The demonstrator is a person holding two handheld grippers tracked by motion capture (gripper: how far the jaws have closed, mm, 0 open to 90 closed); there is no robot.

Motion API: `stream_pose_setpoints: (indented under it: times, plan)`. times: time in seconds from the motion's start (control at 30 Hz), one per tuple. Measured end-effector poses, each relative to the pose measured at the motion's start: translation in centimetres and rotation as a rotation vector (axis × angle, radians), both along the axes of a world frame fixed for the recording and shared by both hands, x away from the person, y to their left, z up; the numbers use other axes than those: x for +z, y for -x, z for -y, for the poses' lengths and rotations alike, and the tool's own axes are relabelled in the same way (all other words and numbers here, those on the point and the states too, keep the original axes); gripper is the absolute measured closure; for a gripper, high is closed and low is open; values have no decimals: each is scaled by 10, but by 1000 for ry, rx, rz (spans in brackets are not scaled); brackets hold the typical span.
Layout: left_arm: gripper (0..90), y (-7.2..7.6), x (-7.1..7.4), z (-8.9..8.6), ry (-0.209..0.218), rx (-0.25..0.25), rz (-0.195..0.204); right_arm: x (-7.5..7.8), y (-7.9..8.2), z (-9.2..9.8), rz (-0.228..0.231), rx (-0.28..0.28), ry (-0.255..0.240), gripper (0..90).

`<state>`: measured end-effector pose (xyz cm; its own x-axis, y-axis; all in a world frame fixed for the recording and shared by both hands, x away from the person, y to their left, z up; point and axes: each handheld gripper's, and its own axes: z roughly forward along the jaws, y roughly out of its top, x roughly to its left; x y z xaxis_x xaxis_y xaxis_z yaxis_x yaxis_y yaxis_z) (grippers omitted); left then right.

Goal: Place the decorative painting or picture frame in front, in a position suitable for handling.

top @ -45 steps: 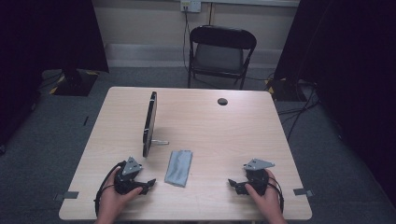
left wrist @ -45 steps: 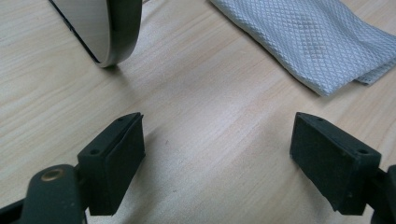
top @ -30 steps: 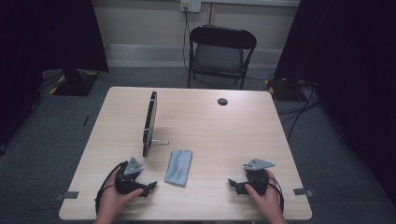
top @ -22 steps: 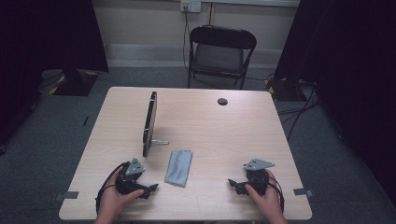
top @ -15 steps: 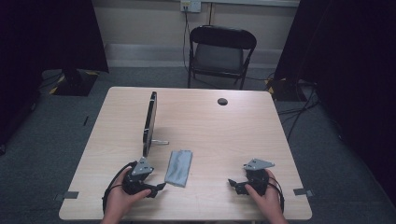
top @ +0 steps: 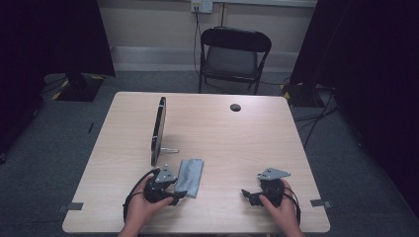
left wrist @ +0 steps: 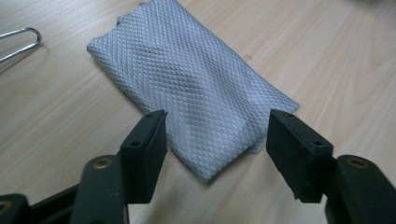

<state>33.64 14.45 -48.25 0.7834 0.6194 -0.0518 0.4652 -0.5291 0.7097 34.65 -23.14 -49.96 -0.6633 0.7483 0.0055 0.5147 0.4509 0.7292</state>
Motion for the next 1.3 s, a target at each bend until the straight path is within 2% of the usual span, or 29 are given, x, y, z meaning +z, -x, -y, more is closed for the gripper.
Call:
stream_pose_setpoints:
  times: [0.03, 0.17, 0.3, 0.47, 0.6, 0.67, 0.7, 0.73, 0.77, 0.8, 0.87, 1.0, 1.03, 1.17, 1.3]
  plan:
    - [430, -1, -1, 2, -4, -8, -15, 0, 0, 0, -1, 0, 2, 107]
    - [485, -3, -1, 6, -23, -9, -28, 0, 0, 0, -1, 1, 1, 107]
    - [507, -4, -1, 10, -27, -17, -29, 0, 0, 0, 0, 0, 0, 107]
    - [512, -6, -1, 29, -40, -44, -22, 0, -1, 0, 1, 0, 0, 107]
    - [518, -9, 0, 37, -61, -59, -13, 0, -1, 0, 1, 0, 0, 107]
    - [520, -11, -1, 42, -53, -61, -8, 0, -1, 0, 0, 1, 0, 107]
    - [524, -12, 0, 44, -70, -69, -7, 0, -1, 0, 1, 0, 0, 107]
    - [524, -12, 0, 46, -64, -67, -5, 0, -1, 0, 1, 0, 0, 107]
    - [529, -14, 0, 48, -81, -81, 0, 0, -1, 0, 1, 0, 0, 107]
    - [538, -14, 0, 50, -80, -81, 5, 0, -1, 0, 1, 0, 0, 107]
    - [540, -14, 1, 58, -108, -102, 18, 0, -1, 0, 1, 1, 0, 107]
    - [540, -15, -1, 67, -86, -111, 24, 0, -1, 0, 1, 2, 0, 107]
    - [541, -15, 0, 70, -106, -127, 26, 0, -1, 0, 1, 1, 0, 107]
    - [544, -17, 0, 86, -93, -151, 30, 0, -1, 0, 1, 1, 0, 107]
    - [545, -19, 0, 93, -93, -169, 25, 0, -1, 0, 1, 1, 0, 107]
